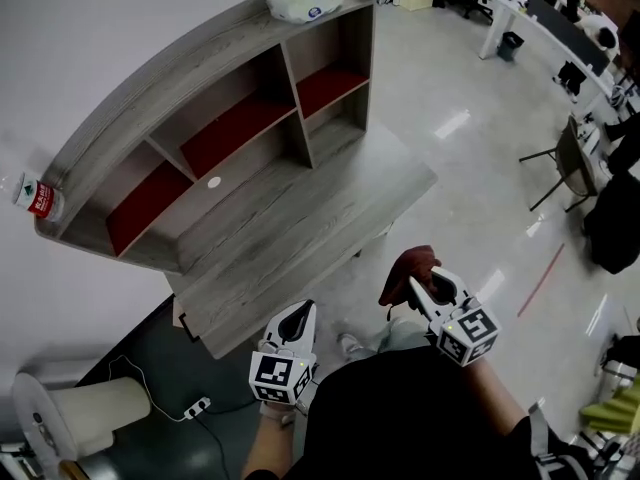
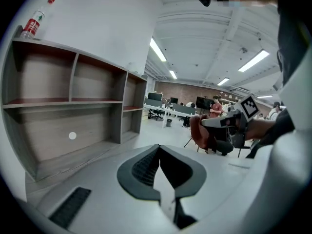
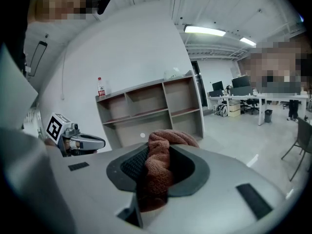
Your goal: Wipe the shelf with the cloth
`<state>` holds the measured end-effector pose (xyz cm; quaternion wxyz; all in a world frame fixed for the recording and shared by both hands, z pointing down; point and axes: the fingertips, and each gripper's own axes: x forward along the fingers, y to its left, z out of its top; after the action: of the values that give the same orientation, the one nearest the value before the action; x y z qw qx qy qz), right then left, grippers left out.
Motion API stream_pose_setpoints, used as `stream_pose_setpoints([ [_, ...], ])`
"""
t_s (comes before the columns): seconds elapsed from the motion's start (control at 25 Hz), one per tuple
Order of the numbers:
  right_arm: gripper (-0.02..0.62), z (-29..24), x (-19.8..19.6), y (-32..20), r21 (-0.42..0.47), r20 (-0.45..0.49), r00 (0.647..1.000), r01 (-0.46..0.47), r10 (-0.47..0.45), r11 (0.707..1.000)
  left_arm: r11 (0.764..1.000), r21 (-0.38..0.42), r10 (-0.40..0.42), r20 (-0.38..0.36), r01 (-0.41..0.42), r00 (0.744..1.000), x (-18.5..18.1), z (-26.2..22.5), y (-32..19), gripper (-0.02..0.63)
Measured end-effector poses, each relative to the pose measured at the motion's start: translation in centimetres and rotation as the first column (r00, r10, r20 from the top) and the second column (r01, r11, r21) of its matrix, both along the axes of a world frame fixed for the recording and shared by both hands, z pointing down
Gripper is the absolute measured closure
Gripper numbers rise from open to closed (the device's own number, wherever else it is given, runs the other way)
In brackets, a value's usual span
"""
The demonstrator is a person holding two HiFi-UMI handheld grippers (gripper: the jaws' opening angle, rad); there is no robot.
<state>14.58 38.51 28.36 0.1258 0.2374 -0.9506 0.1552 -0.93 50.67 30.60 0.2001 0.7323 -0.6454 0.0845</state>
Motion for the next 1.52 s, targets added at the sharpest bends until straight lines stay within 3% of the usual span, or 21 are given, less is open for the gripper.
stream_pose_setpoints([
  [0.2,0.515,2.0,-0.4,-1.9,-0.041,-0.012,1.0,-0.017,0.016,0.999,0.999,-0.045,0.011,-0.01,-0.011,1.0,-0.8,1.7,-1.4,0.6],
  [0.4,0.515,3.3,-1.2,-8.0,-0.069,0.004,1.0,-0.015,0.016,0.997,0.998,-0.067,0.003,-0.001,-0.003,1.0,-0.8,2.3,-6.9,0.6],
  [0.88,0.515,4.2,-5.0,-25.6,-0.13,0.027,0.982,0.187,-0.185,0.974,0.975,-0.129,-0.172,0.062,0.179,0.983,-2.8,0.7,-24.5,0.6],
  [1.12,0.515,5.4,-7.5,-31.3,-0.096,0.007,0.959,0.284,-0.285,0.954,0.953,-0.177,-0.232,0.09,0.244,0.969,-3.7,2.5,-29.9,0.6],
  [1.52,0.515,9.5,-13.9,-35.1,-0.062,-0.022,0.953,0.3,-0.302,0.952,0.943,-0.267,-0.186,0.065,0.197,0.98,-5.7,5.5,-33.0,0.6],
])
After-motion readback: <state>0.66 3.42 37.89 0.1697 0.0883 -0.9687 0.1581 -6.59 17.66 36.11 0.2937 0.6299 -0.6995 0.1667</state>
